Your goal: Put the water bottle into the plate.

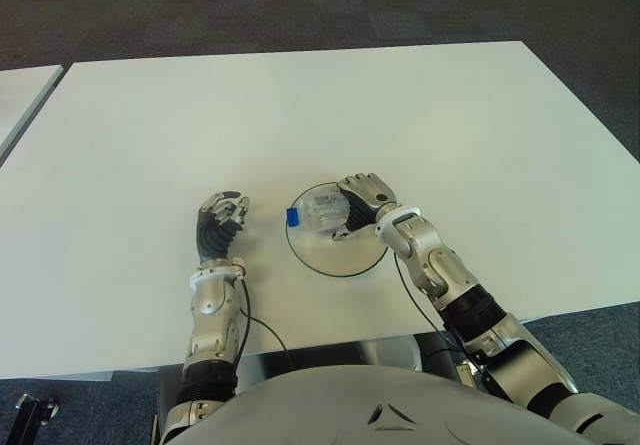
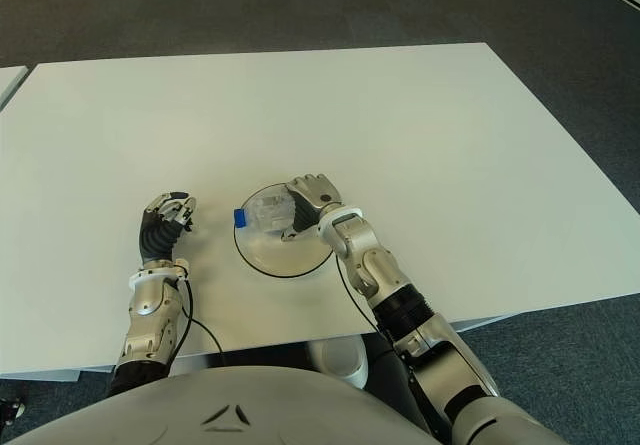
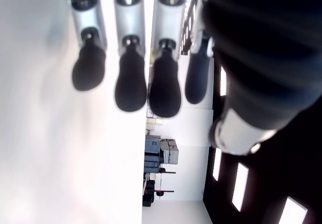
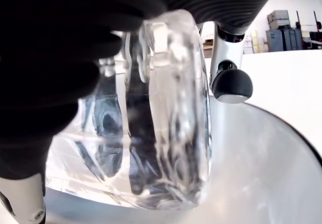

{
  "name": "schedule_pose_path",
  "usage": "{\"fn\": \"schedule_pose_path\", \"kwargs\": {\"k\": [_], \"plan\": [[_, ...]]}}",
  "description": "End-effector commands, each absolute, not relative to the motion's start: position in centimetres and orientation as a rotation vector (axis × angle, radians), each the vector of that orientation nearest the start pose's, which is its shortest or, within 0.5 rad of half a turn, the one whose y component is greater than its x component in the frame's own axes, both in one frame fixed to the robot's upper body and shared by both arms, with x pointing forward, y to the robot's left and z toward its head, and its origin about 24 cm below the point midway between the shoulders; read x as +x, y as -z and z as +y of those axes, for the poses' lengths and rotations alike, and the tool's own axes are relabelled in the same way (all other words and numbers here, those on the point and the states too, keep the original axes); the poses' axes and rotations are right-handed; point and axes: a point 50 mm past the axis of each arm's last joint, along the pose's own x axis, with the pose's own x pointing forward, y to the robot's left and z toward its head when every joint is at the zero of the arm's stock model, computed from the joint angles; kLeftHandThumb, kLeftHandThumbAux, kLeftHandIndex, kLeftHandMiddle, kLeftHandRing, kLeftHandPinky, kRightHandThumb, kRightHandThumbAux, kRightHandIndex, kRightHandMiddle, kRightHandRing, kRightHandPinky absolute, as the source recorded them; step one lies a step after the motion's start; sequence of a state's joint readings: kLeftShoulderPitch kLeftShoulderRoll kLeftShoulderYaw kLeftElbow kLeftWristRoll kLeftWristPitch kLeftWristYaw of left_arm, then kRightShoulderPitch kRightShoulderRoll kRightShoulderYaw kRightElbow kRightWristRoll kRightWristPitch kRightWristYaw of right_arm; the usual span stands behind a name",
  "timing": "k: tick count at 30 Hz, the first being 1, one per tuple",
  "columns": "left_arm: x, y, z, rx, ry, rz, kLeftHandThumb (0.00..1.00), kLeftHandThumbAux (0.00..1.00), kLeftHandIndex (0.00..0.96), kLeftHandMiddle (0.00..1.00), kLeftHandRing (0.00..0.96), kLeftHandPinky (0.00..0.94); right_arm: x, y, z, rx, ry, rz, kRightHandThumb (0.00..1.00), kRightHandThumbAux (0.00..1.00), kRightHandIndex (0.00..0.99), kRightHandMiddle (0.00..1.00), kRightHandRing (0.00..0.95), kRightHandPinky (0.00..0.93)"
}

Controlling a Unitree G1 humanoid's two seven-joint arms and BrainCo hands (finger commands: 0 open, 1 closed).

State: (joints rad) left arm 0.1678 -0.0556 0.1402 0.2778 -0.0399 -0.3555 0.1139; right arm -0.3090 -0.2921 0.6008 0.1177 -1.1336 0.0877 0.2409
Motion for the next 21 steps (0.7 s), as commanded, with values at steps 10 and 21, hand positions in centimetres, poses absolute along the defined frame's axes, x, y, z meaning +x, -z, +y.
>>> {"fn": "schedule_pose_path", "kwargs": {"k": [10, 21], "plan": [[19.3, 3.3, 18.7, -0.074, -0.326, 0.127, 0.705, 0.718, 0.435, 0.727, 0.726, 0.732, 26.8, -3.2, -7.0, -1.687, -0.657, -0.143, 0.692, 0.726, 0.429, 0.78, 0.798, 0.803], [19.3, 3.4, 18.8, -0.089, -0.329, 0.133, 0.706, 0.717, 0.435, 0.723, 0.72, 0.726, 26.4, -4.1, -7.0, -1.577, -0.706, -0.2, 0.553, 0.5, 0.035, 0.187, 0.289, 0.383]]}}
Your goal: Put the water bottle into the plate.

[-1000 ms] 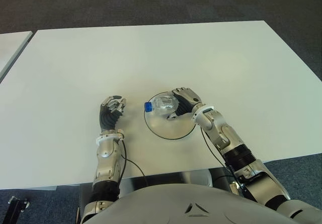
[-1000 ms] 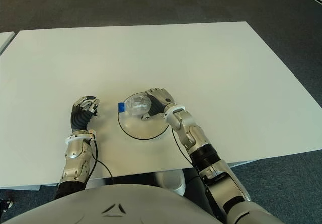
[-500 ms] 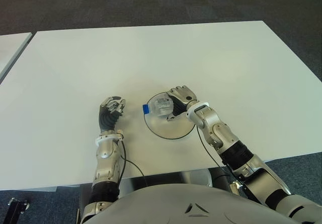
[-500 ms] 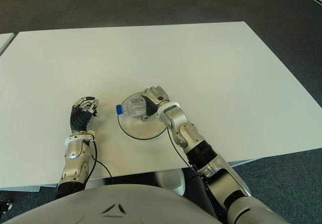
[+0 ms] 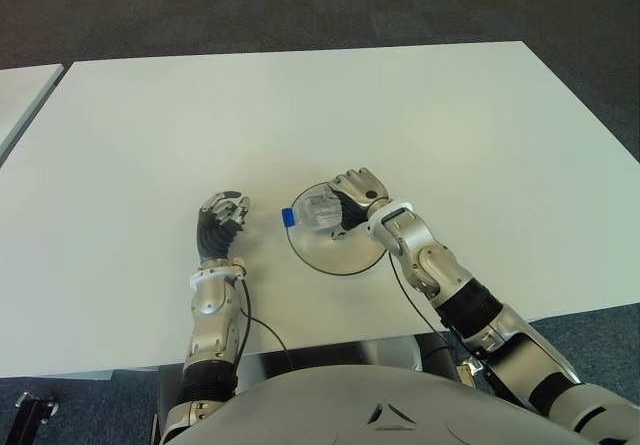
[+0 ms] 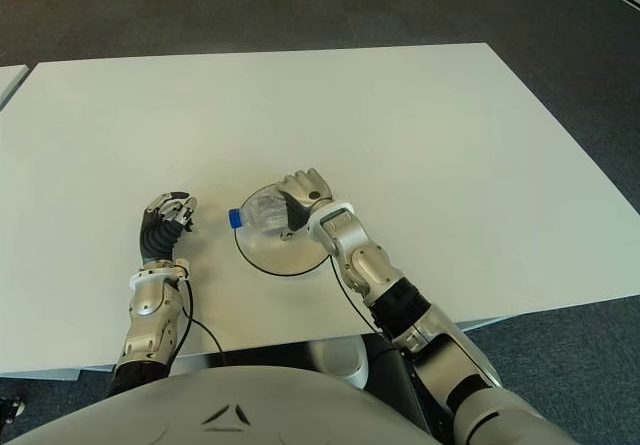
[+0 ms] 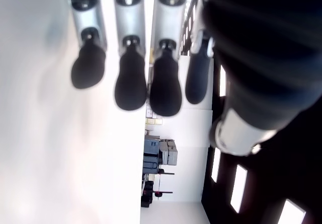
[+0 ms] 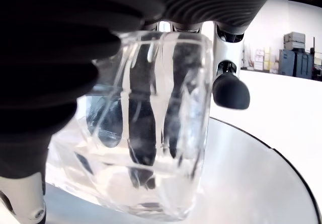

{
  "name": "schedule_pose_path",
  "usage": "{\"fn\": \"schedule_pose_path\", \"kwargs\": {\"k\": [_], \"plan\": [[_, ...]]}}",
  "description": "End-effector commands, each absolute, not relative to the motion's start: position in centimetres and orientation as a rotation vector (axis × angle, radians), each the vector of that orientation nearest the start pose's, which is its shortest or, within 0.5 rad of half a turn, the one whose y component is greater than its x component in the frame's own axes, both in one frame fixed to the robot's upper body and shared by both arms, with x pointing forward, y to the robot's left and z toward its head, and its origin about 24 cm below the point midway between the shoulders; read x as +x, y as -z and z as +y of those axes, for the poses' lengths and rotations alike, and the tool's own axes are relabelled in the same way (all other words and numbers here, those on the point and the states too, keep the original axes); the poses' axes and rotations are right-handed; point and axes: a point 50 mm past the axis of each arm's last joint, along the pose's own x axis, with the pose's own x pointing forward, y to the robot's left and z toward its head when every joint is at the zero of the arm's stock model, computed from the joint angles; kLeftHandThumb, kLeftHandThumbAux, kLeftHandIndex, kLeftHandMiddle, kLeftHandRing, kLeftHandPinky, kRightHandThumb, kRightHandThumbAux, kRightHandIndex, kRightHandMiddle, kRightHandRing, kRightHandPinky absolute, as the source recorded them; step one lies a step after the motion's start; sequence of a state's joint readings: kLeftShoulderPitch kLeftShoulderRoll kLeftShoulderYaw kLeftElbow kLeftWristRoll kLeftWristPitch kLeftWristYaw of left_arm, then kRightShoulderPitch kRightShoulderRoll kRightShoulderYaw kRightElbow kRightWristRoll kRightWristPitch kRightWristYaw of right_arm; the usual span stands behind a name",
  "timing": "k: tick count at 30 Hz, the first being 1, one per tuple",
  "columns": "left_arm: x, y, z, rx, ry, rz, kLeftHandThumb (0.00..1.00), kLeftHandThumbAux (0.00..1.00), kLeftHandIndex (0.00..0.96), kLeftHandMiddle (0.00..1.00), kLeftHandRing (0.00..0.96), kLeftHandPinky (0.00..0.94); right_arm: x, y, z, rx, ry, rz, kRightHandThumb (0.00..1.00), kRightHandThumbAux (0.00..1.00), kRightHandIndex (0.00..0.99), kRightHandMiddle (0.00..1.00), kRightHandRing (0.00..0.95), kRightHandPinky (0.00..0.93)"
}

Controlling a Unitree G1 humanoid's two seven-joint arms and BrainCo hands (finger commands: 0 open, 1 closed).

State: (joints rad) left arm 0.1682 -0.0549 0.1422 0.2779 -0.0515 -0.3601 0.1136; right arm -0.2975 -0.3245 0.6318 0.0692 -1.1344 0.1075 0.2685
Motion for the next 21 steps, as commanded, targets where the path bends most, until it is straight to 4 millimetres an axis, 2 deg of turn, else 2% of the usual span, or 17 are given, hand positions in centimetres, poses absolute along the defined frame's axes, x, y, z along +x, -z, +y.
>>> {"fn": "schedule_pose_path", "kwargs": {"k": [1, 4, 5, 7, 13, 21], "plan": [[19.3, 3.38, 18.76, -0.089, -0.33, 0.132, 0.706, 0.717, 0.435, 0.723, 0.721, 0.728, 26.4, -4.2, -7.04, -1.569, -0.72, -0.222, 0.548, 0.489, 0.022, 0.12, 0.215, 0.326], [19.3, 3.36, 18.75, -0.087, -0.331, 0.13, 0.707, 0.718, 0.435, 0.727, 0.726, 0.737, 26.34, -4.31, -7.25, -1.545, -0.744, -0.269, 0.545, 0.4, 0.007, 0.039, 0.07, 0.106], [19.29, 3.35, 18.75, -0.086, -0.331, 0.132, 0.707, 0.718, 0.435, 0.728, 0.727, 0.738, 26.32, -4.32, -7.34, -1.53, -0.751, -0.287, 0.544, 0.39, 0.005, 0.031, 0.056, 0.085], [19.29, 3.35, 18.75, -0.086, -0.331, 0.134, 0.706, 0.718, 0.435, 0.725, 0.724, 0.728, 26.3, -4.3, -7.57, -1.503, -0.76, -0.314, 0.545, 0.309, 0.002, 0.012, 0.022, 0.034], [19.23, 3.31, 18.78, -0.07, -0.33, 0.128, 0.706, 0.718, 0.435, 0.725, 0.723, 0.725, 26.33, -4.24, -7.79, -1.436, -0.772, -0.357, 0.557, 0.201, 0.0, 0.001, 0.002, 0.003], [19.17, 3.35, 18.79, -0.083, -0.329, 0.136, 0.705, 0.718, 0.434, 0.723, 0.717, 0.714, 26.38, -4.18, -8.02, -1.366, -0.784, -0.365, 0.56, 0.143, 0.0, 0.0, 0.0, 0.0]]}}
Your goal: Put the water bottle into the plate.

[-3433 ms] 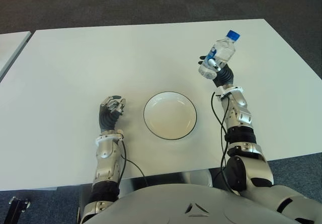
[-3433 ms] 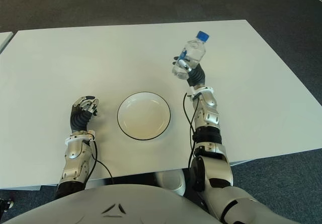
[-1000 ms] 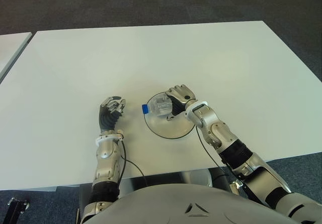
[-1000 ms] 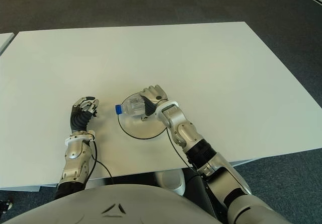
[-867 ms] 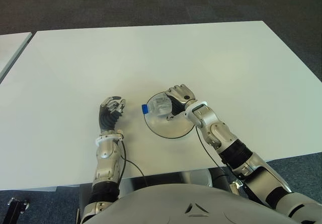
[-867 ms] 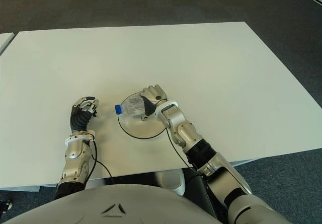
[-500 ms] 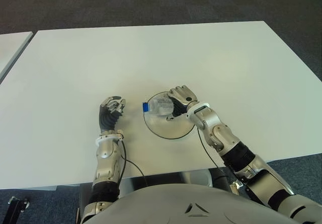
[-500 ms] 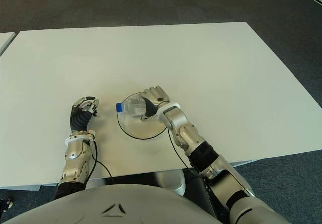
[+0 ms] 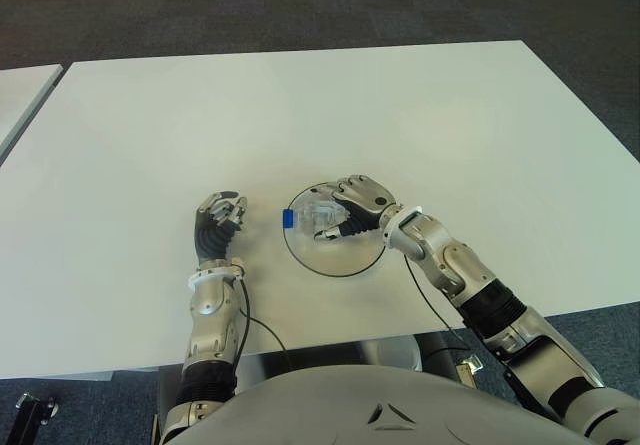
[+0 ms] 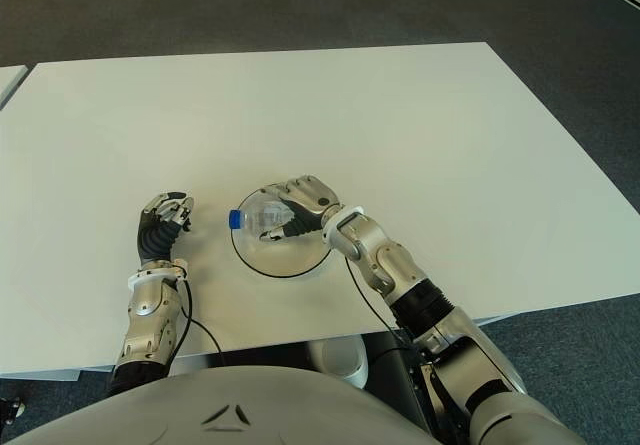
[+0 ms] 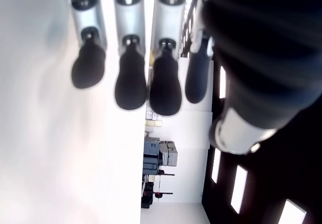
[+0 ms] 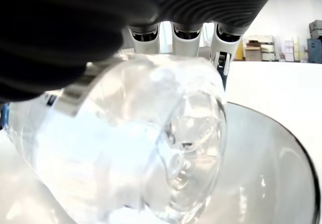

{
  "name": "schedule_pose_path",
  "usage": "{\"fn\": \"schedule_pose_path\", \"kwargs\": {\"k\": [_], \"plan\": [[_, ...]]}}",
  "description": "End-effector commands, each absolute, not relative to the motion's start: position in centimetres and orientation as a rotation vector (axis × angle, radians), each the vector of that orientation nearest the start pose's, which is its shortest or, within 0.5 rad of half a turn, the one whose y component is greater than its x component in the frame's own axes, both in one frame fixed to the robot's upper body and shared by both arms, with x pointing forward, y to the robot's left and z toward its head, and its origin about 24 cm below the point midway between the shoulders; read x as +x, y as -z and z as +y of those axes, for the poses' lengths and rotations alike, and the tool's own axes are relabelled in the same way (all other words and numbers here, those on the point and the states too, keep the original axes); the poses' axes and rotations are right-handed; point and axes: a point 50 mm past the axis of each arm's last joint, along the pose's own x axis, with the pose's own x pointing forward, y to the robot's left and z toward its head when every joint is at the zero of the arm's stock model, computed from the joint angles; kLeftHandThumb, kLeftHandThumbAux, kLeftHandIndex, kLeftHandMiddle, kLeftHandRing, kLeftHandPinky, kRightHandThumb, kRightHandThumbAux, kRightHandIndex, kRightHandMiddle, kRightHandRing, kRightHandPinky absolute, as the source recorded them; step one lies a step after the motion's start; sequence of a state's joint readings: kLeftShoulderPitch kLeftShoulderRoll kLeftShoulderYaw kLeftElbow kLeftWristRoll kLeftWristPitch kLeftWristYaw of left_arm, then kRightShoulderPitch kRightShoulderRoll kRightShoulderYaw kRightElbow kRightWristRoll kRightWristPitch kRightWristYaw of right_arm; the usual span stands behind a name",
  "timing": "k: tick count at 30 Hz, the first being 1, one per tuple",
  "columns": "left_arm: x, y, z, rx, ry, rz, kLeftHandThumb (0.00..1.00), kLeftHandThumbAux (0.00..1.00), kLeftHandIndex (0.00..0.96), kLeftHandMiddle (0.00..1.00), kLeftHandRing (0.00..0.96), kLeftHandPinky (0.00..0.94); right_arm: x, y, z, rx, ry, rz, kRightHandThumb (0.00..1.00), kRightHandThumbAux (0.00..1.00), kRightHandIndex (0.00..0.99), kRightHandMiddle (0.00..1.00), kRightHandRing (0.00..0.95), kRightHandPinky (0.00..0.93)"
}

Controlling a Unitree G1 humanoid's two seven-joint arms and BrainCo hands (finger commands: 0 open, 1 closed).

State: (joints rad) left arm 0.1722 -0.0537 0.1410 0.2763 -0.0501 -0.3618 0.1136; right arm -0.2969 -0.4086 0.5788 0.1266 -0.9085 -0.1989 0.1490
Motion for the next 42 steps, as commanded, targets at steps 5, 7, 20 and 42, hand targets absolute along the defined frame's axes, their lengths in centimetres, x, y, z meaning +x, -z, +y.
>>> {"fn": "schedule_pose_path", "kwargs": {"k": [5, 7, 20, 42], "plan": [[19.2, 3.4, 18.8, -0.092, -0.326, 0.138, 0.704, 0.718, 0.434, 0.716, 0.712, 0.712, 26.4, -4.1, -8.1, -1.344, -0.79, -0.365, 0.56, 0.127, 0.0, 0.0, 0.0, 0.0], [19.2, 3.4, 18.8, -0.093, -0.325, 0.137, 0.704, 0.718, 0.434, 0.714, 0.714, 0.718, 26.4, -4.1, -8.2, -1.338, -0.792, -0.365, 0.561, 0.121, 0.0, 0.0, 0.0, 0.0], [19.2, 3.3, 18.8, -0.061, -0.329, 0.111, 0.706, 0.718, 0.435, 0.727, 0.73, 0.738, 26.4, -4.1, -8.4, -1.309, -0.792, -0.365, 0.567, 0.105, 0.0, 0.0, 0.0, 0.0], [19.2, 3.2, 18.7, -0.061, -0.322, 0.11, 0.706, 0.719, 0.434, 0.741, 0.742, 0.741, 26.9, -5.4, -10.5, -1.107, -0.419, -0.364, 0.444, 0.288, 0.0, 0.0, 0.0, 0.0]]}}
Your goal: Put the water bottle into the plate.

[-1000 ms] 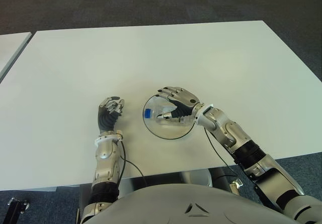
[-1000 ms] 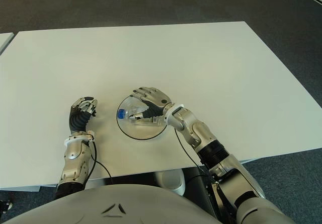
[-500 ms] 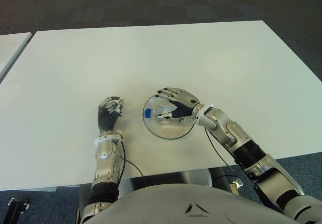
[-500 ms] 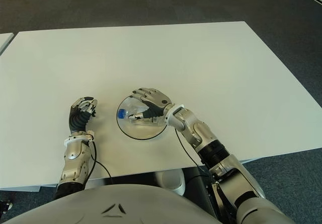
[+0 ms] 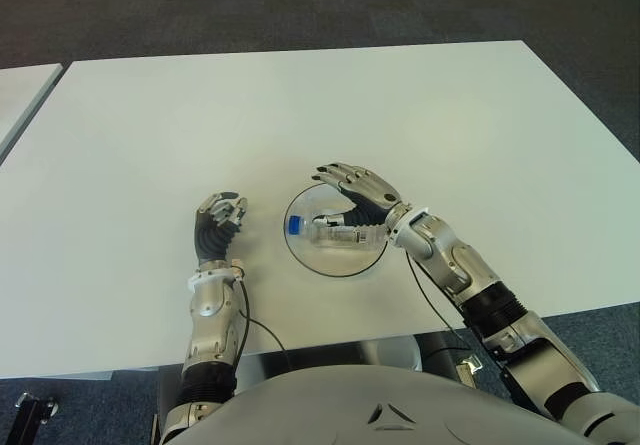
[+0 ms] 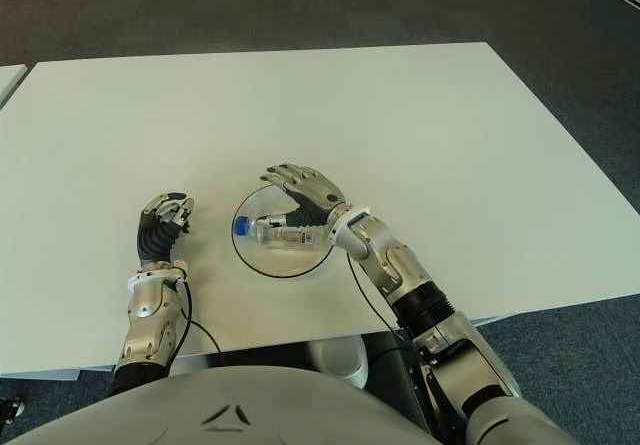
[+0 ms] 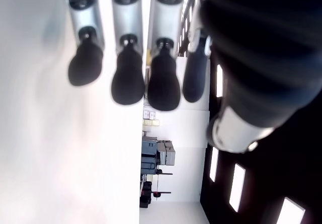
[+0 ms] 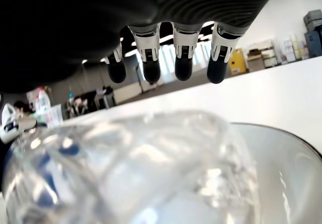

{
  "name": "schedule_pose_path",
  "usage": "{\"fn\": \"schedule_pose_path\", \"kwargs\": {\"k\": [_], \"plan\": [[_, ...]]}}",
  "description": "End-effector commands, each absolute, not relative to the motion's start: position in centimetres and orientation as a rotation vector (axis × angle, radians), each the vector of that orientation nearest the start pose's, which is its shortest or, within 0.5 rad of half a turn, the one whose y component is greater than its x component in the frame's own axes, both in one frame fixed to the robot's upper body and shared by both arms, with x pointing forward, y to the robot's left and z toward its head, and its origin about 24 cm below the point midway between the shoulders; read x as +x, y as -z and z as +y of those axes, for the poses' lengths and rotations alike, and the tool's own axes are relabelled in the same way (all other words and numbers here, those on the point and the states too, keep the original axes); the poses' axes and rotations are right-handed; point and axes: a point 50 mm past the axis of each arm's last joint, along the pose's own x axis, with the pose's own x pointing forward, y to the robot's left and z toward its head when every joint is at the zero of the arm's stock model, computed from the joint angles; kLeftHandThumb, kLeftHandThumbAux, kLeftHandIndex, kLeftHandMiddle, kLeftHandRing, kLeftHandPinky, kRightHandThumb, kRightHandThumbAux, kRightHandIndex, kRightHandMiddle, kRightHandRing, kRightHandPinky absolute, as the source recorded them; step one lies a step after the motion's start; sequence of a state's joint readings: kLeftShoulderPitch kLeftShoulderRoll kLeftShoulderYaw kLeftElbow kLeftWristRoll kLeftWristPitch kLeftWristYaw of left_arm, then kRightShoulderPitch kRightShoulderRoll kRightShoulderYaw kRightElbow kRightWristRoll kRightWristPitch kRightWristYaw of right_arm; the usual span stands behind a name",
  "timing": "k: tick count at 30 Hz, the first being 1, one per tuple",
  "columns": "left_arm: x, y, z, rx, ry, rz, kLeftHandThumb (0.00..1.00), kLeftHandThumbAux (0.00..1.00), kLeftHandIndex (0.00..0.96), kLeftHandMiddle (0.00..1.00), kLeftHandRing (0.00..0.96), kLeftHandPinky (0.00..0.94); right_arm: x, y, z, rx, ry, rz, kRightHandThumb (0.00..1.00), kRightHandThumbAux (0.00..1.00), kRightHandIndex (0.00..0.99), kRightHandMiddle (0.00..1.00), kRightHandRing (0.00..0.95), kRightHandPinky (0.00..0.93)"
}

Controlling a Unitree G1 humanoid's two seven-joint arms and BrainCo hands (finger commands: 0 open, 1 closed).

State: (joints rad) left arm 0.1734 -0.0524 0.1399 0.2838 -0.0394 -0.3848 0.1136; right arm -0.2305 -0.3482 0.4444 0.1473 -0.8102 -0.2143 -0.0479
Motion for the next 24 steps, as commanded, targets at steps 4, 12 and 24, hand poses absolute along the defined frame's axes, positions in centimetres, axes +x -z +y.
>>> {"fn": "schedule_pose_path", "kwargs": {"k": [4, 12, 24], "plan": [[19.2, 3.1, 18.7, -0.066, -0.324, 0.116, 0.706, 0.719, 0.434, 0.74, 0.739, 0.736, 26.8, -5.9, -11.3, -1.009, -0.335, -0.336, 0.364, 0.389, 0.0, 0.0, 0.0, 0.0], [19.3, 3.2, 18.9, -0.088, -0.325, 0.133, 0.705, 0.719, 0.434, 0.716, 0.715, 0.707, 26.4, -6.3, -12.5, -0.84, -0.213, -0.274, 0.328, 0.54, 0.0, 0.0, 0.0, 0.0], [19.4, 3.2, 19.1, -0.075, -0.322, 0.122, 0.705, 0.717, 0.434, 0.724, 0.722, 0.726, 26.4, -3.6, -15.2, -0.711, -0.004, -0.223, 0.375, 0.757, 0.087, 0.137, 0.139, 0.218]]}}
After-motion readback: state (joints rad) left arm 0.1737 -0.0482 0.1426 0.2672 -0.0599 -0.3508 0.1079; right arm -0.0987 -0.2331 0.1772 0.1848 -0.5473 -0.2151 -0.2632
